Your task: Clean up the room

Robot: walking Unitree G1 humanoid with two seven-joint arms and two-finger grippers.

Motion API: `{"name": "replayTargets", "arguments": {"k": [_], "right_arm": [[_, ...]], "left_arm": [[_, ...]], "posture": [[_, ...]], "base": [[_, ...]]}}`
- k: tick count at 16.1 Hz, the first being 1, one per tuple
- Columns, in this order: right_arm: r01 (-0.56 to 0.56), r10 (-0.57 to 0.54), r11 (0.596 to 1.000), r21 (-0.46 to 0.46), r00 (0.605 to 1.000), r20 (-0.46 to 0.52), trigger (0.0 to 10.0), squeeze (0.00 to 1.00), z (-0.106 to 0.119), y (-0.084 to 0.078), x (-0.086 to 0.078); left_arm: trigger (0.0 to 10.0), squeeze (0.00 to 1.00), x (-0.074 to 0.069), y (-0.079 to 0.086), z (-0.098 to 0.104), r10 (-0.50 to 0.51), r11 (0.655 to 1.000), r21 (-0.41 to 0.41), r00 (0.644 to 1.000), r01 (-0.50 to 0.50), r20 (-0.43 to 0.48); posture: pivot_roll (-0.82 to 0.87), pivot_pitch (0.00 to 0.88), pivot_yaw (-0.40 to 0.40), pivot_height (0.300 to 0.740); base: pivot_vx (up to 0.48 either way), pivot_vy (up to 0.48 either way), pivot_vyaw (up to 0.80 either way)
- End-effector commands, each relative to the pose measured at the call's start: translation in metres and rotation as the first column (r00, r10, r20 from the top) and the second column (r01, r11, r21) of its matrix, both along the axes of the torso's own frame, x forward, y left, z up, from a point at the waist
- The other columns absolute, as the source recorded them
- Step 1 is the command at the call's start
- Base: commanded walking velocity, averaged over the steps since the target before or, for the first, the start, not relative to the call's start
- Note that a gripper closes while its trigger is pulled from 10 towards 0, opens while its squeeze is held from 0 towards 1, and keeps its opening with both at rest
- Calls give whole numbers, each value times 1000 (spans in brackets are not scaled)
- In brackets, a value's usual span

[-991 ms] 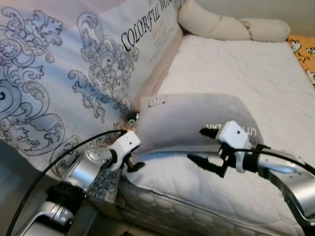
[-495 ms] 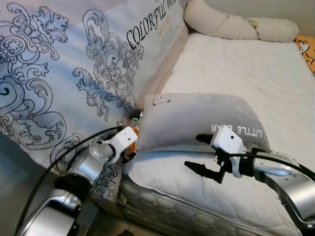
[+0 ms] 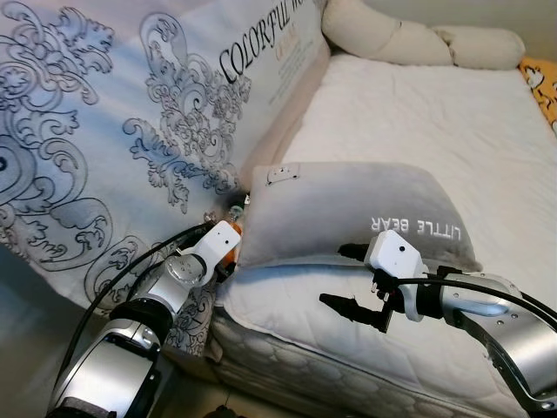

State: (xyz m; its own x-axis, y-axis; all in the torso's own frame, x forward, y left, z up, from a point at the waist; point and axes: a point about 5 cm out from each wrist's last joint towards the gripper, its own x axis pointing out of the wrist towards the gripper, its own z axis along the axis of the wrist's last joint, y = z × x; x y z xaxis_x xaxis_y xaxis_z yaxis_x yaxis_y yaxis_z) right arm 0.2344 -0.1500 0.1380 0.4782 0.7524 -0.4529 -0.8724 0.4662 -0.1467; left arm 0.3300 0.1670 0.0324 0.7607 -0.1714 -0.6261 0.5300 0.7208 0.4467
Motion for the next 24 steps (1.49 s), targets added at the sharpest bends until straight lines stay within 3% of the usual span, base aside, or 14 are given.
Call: {"name": "replayTargets", "arguments": {"k": [1, 7, 12, 14, 16, 17, 18, 19, 21, 24], "right_arm": [[-15, 15, 1000, -2, 1000, 11, 10000, 0, 7, 1, -4], [-20, 19, 1000, -7, 998, -53, 10000, 0, 4, 0, -23], [-4, 4, 1000, -8, 999, -52, 10000, 0, 5, 1, -25], [-4, 4, 1000, -8, 999, -53, 10000, 0, 5, 1, -25], [-7, 7, 1000, -10, 999, -51, 10000, 0, 6, 2, -24], [-8, 8, 1000, -10, 999, -51, 10000, 0, 6, 2, -23], [-9, 8, 1000, -11, 999, -48, 10000, 0, 6, 2, -22], [-9, 8, 1000, -11, 999, -48, 10000, 0, 6, 2, -22], [-8, 8, 1000, -13, 999, -45, 10000, 0, 6, 2, -21], [-9, 9, 1000, -16, 999, -44, 10000, 0, 5, 2, -21]], "left_arm": [[10000, 0, 5, -2, 4, 10, 1000, 3, 1000, -10, 27], [10000, 0, 10, -19, 8, 6, 999, -52, 1000, -5, 21], [10000, 0, 9, -3, 4, 99, 994, 45, 995, -99, -11], [10000, 0, 8, 2, 3, 139, 989, 48, 990, -137, -25], [10000, 0, 7, 3, 2, 157, 987, -3, 986, -158, -59], [8000, 0, 7, 2, 2, 162, 986, -22, 984, -164, -68], [2706, 0, 7, 1, 2, 161, 986, -30, 984, -163, -73], [2706, 0, 7, 1, 2, 161, 986, -30, 984, -163, -73], [0, 0, 7, 2, 3, 167, 985, -40, 983, -170, -79], [0, 0, 7, 4, 2, 193, 979, -52, 976, -199, -99]], "posture": [[-148, 101, 52, 740], [-185, 145, 65, 740], [-187, 124, 74, 740], [-183, 118, 71, 740], [-179, 113, 68, 740], [-178, 111, 68, 740], [-177, 108, 68, 740], [-177, 108, 68, 740], [-178, 107, 70, 740], [-176, 108, 71, 740]], "base": [[0, 0, 0], [0, 0, 0], [0, 0, 0], [0, 0, 0], [0, 0, 0], [0, 0, 0], [0, 0, 0], [0, 0, 0], [0, 0, 0], [0, 0, 0]]}}
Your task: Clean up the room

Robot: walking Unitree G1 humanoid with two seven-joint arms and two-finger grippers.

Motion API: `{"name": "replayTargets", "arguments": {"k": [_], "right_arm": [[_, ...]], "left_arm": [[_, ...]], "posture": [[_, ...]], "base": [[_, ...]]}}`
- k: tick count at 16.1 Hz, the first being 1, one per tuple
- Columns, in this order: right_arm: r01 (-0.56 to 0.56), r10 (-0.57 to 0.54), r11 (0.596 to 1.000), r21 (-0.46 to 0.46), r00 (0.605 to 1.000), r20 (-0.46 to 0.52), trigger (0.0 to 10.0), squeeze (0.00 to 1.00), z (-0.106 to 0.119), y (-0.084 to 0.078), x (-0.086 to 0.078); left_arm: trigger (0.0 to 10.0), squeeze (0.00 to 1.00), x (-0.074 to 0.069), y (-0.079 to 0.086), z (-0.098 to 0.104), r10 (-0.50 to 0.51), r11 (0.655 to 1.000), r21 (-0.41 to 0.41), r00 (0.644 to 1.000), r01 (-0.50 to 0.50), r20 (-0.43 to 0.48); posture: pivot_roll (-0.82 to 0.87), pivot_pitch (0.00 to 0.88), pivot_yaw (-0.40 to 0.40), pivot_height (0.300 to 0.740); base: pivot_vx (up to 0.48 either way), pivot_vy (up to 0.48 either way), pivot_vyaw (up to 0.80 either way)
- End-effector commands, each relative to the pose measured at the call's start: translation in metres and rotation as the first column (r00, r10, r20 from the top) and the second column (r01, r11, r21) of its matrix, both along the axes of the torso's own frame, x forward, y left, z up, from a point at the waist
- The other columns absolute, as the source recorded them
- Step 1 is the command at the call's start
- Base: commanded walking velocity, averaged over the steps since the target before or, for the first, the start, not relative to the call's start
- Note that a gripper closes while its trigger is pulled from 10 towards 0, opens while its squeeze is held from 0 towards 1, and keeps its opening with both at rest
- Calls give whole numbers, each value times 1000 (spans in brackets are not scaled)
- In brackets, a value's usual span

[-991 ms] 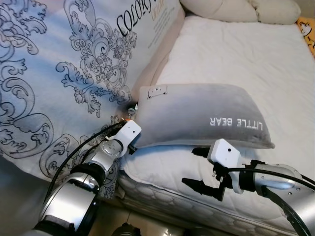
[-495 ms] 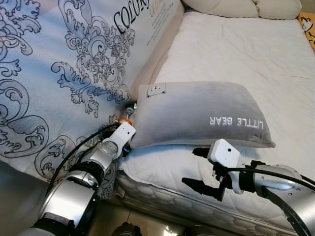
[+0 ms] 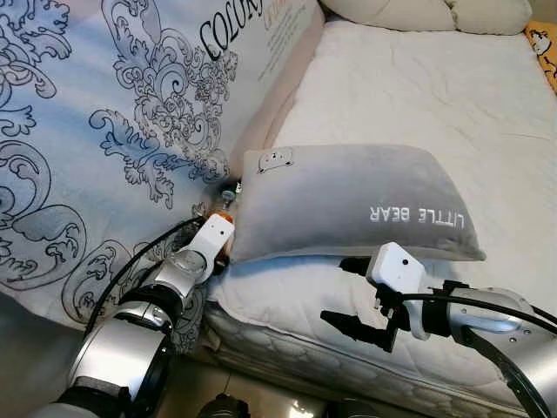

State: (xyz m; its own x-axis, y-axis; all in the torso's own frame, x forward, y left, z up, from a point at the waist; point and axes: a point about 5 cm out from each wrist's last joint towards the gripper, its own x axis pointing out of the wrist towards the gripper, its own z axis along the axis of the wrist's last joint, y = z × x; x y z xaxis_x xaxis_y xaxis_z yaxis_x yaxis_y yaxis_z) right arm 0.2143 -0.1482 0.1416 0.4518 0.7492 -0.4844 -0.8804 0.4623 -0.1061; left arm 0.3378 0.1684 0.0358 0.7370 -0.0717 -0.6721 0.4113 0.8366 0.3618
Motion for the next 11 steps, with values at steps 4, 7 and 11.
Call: {"name": "replayTargets", "arguments": {"k": [4, 7, 11], "right_arm": [[-6, 6, 1000, -5, 1000, 8, 10000, 0, 0, 2, 1], [6, -6, 1000, -4, 1000, 21, 10000, 0, -1, 1, 4], [47, -47, 999, 11, 998, 51, 10000, 0, -2, 1, 11]], "left_arm": [[0, 0, -3, 5, -3, 23, 1000, -19, 999, -24, -46], [0, 0, 1, 0, 2, 13, 996, -87, 999, -15, -31], [0, 0, 8, 0, 18, 42, 976, -214, 998, -32, 46]], "posture": [[-160, 108, 72, 740], [-141, 93, 85, 740], [-112, 63, 108, 740]], "base": [[0, 0, 0], [0, 0, 0], [0, 0, 0]]}}
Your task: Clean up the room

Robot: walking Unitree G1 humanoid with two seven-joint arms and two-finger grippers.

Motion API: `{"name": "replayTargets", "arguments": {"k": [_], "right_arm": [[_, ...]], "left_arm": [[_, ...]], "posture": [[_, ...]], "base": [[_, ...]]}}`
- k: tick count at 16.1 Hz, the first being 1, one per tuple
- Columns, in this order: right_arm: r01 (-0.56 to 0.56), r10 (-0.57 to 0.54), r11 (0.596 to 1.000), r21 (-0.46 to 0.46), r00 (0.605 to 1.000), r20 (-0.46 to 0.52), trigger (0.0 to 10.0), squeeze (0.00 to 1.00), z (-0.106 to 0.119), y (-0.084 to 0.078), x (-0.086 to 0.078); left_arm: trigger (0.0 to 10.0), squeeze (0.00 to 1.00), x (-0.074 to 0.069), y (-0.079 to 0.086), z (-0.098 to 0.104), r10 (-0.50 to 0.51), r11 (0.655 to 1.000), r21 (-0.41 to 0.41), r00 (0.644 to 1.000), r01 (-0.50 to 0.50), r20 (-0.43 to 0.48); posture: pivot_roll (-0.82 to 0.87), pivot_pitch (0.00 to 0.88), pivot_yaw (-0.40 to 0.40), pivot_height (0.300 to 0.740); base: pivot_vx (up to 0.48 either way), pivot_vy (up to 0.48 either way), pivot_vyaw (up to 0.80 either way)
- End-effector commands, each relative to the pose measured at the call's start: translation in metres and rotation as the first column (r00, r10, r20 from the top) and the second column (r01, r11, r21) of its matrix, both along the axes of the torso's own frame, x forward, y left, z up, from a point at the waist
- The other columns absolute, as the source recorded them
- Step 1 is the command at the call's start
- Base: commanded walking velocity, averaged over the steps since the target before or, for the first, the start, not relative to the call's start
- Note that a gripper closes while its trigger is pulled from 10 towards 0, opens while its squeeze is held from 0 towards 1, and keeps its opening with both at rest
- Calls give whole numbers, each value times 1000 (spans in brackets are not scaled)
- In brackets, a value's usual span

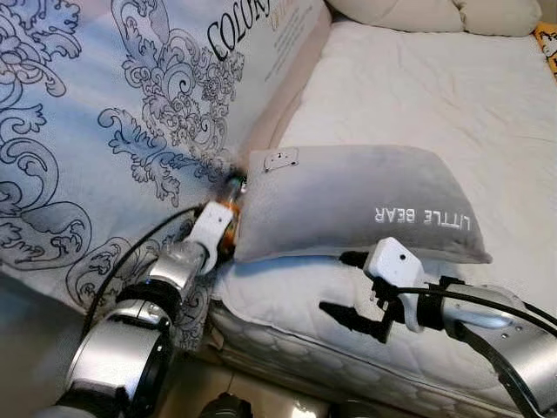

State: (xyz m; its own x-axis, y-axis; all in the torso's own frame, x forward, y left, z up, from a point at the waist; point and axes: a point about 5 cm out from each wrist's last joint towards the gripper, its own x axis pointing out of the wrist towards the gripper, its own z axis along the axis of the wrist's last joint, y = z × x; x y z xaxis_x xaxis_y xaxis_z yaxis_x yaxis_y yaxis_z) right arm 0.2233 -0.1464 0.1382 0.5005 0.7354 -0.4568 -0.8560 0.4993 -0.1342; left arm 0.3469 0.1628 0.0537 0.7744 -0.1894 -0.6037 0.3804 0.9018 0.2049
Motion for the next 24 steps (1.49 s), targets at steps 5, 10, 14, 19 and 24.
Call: {"name": "replayTargets", "arguments": {"k": [5, 10, 14, 19, 24], "right_arm": [[6, -6, 1000, 6, 1000, 23, 10000, 0, -1, 1, 6], [48, -49, 999, 14, 997, 66, 10000, 0, -4, 3, 13], [269, -277, 961, 71, 945, 172, 10000, 0, -2, -9, 35], [617, -697, 707, 345, 691, 192, 10000, 0, 7, -32, 53], [626, -752, 612, 483, 649, 113, 10000, 0, 7, -14, 39]], "left_arm": [[0, 0, -11, 13, 15, 51, 997, -53, 997, -48, 49], [0, 0, -36, -7, 59, -93, 987, -99, 954, 125, 284], [0, 0, -57, -21, 81, -158, 965, -130, 897, 230, 414], [0, 0, -77, -35, 108, -140, 927, -204, 797, 313, 587], [10000, 0, -97, -35, 107, -42, 921, -293, 815, 255, 577]], "posture": [[-93, 43, 113, 740], [-60, 12, 121, 740], [-45, 0, 121, 740], [-40, 0, 122, 740], [-41, 0, 83, 740]], "base": [[0, 0, 0], [0, 0, 0], [0, 0, 0], [0, 0, 0], [0, 0, 0]]}}
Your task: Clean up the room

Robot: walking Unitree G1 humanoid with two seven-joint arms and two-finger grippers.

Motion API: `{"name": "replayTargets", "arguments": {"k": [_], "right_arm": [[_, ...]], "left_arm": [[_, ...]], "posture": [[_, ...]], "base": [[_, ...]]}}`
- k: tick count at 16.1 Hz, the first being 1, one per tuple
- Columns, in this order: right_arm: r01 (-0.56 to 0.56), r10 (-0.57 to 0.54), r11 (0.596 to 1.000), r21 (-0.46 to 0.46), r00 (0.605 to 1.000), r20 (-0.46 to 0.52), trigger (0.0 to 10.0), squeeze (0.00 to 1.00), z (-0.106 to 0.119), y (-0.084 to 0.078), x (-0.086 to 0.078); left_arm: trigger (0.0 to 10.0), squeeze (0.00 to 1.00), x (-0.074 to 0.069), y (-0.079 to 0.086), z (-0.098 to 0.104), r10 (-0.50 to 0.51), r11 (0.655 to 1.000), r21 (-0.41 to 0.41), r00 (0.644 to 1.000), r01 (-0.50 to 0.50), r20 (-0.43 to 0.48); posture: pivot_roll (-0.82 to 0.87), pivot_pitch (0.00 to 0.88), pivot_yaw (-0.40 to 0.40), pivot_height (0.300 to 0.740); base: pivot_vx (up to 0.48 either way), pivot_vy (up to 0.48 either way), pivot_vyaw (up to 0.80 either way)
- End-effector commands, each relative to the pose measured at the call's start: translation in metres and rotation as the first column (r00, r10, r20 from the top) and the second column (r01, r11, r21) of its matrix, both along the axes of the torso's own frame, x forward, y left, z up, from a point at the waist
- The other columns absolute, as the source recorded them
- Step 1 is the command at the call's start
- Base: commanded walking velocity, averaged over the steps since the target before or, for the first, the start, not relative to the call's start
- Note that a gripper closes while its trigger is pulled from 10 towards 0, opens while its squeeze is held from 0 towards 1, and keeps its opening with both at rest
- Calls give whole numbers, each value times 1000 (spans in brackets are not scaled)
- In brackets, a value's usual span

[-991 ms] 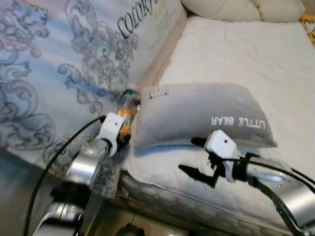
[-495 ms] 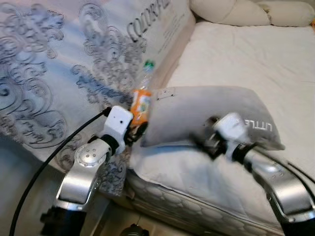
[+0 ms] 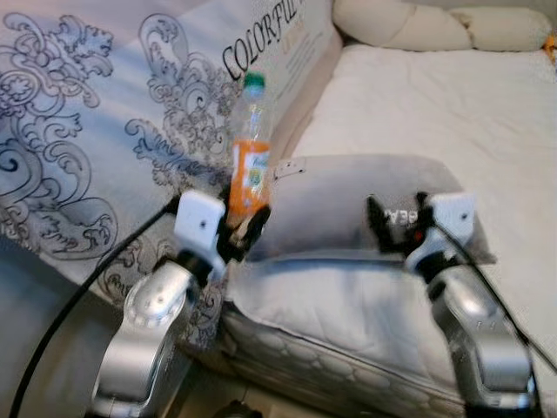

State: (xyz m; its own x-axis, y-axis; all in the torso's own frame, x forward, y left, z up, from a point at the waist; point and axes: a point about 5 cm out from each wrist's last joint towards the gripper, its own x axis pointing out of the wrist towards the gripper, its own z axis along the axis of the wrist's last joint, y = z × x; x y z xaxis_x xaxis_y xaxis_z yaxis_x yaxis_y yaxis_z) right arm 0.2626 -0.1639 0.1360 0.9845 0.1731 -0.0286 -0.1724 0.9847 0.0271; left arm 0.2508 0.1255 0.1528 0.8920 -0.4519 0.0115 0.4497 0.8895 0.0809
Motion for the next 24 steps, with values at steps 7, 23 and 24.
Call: {"name": "replayTargets", "arguments": {"k": [7, 23, 24], "right_arm": [[-126, 125, 990, 57, 992, 22, 10000, 0, 1, 20, -14], [-375, 375, 927, 13, 924, -78, 10000, 0, -26, 36, -34], [-380, 381, 925, 22, 921, -83, 10000, 0, -27, 37, -33]], "left_arm": [[10000, 0, -27, 25, -3, 165, 986, 18, 986, -165, -1], [10000, 0, -27, 50, -21, 341, 938, 89, 936, -334, -87], [10000, 0, -26, 51, -22, 346, 937, 91, 934, -338, -90]], "posture": [[-5, 0, 22, 740], [48, 0, 22, 740], [47, 0, 28, 740]], "base": [[0, -360, 0], [0, 13, 539], [0, 0, 800]]}}
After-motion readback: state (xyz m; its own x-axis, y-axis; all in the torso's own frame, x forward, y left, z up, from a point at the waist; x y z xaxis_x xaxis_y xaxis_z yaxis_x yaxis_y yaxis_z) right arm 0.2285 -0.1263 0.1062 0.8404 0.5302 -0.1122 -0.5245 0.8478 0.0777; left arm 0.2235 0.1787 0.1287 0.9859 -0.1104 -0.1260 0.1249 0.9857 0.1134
